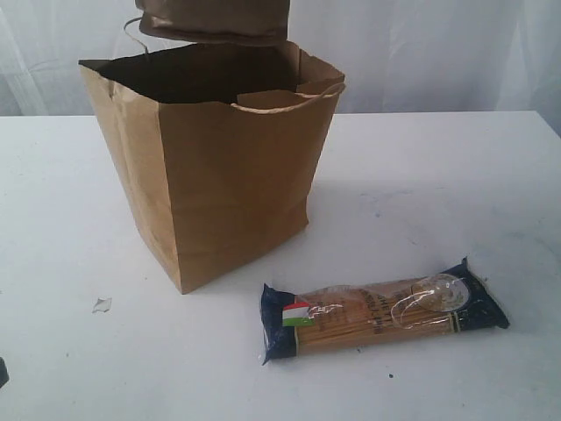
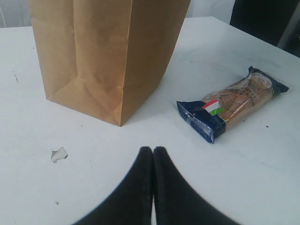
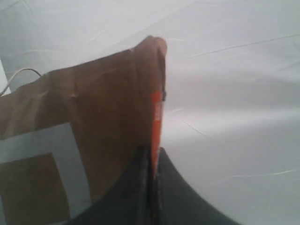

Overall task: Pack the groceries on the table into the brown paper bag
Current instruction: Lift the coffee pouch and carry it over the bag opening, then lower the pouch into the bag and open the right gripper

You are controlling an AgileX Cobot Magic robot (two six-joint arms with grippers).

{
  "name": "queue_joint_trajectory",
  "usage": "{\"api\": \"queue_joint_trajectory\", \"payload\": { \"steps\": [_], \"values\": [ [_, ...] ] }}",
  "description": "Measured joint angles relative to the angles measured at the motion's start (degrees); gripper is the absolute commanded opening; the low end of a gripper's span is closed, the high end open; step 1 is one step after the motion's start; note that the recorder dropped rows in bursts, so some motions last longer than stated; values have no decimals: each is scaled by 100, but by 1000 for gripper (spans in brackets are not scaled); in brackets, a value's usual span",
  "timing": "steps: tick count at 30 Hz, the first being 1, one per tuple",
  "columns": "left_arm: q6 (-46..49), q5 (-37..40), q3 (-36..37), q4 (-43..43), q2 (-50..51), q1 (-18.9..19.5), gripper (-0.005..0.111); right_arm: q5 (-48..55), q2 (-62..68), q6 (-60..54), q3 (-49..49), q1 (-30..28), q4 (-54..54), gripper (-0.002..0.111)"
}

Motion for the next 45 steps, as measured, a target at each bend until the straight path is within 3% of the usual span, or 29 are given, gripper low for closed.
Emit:
{"api": "queue_joint_trajectory", "payload": {
  "steps": [7, 17, 38, 45],
  "values": [
    [0, 0, 0, 0, 0, 0, 0, -96, 341, 953, 0, -316, -684, 0],
    [0, 0, 0, 0, 0, 0, 0, -482, 906, 1638, 0, -735, -807, 0],
    [0, 0, 0, 0, 0, 0, 0, -343, 1570, 2316, 0, -850, -750, 0],
    [0, 0, 0, 0, 0, 0, 0, -384, 1570, 2316, 0, -877, -279, 0]
  ]
}}
